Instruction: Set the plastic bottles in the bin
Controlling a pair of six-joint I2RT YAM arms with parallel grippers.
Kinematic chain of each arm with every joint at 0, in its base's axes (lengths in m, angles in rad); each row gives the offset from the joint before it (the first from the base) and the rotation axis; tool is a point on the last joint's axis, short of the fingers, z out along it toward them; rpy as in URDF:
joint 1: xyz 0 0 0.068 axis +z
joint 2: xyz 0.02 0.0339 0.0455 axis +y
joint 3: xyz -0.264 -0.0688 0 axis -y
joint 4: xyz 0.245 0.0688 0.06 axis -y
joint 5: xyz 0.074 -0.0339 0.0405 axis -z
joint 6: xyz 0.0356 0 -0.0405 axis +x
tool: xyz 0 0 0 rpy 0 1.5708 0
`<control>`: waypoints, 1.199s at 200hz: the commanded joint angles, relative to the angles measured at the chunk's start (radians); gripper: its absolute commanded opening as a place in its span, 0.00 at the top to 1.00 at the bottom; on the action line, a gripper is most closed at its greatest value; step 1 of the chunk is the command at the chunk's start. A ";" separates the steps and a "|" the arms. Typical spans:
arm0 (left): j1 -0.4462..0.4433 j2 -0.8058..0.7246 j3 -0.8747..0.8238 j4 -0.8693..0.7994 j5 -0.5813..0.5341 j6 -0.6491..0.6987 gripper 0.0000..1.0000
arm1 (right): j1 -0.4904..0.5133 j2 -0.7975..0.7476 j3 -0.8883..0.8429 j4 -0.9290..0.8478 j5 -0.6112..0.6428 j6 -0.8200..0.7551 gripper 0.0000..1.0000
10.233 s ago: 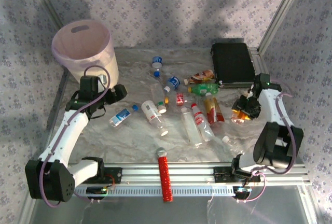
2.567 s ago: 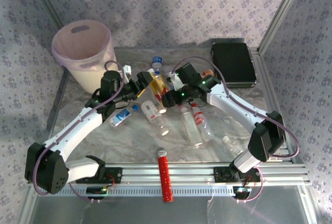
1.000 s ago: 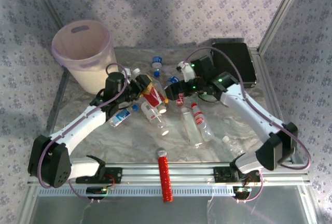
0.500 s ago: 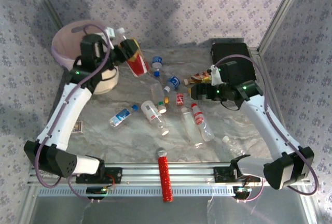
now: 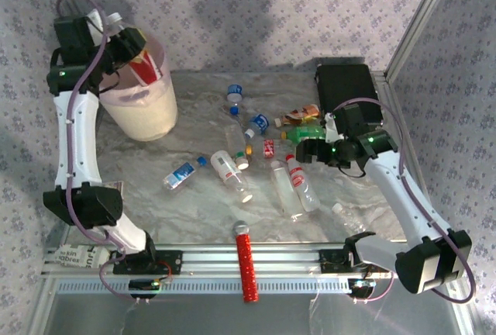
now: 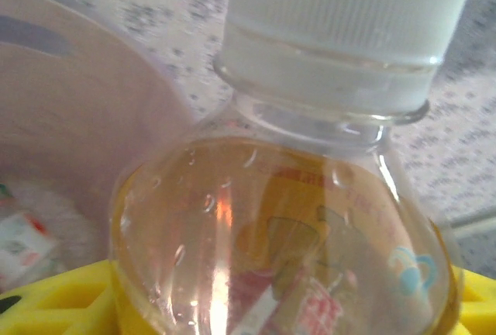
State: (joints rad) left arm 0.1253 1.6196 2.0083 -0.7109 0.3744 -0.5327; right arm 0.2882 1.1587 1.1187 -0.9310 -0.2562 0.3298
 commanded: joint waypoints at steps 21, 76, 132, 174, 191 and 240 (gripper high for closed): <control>0.109 0.079 0.153 -0.061 -0.012 0.059 0.39 | -0.009 -0.019 -0.003 -0.049 0.014 0.018 0.03; 0.101 0.349 0.519 -0.343 -0.155 0.220 0.39 | -0.007 -0.028 -0.010 -0.080 0.021 0.026 0.03; 0.052 0.576 0.761 -0.535 -0.256 0.329 0.39 | -0.006 -0.042 -0.029 -0.090 0.025 0.032 0.03; 0.025 0.647 0.754 -0.595 -0.285 0.378 0.38 | -0.006 -0.056 -0.040 -0.109 0.039 0.028 0.03; 0.018 0.665 0.737 -0.613 -0.262 0.391 0.33 | -0.006 -0.057 -0.047 -0.104 0.038 0.028 0.03; -0.001 0.715 0.711 -0.643 -0.255 0.418 0.17 | -0.006 -0.059 -0.060 -0.094 0.036 0.031 0.03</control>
State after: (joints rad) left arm 0.1349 2.3054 2.7258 -1.3098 0.1154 -0.1448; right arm 0.2855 1.1122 1.0691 -1.0061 -0.2310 0.3515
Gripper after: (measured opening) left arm 0.797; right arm 0.966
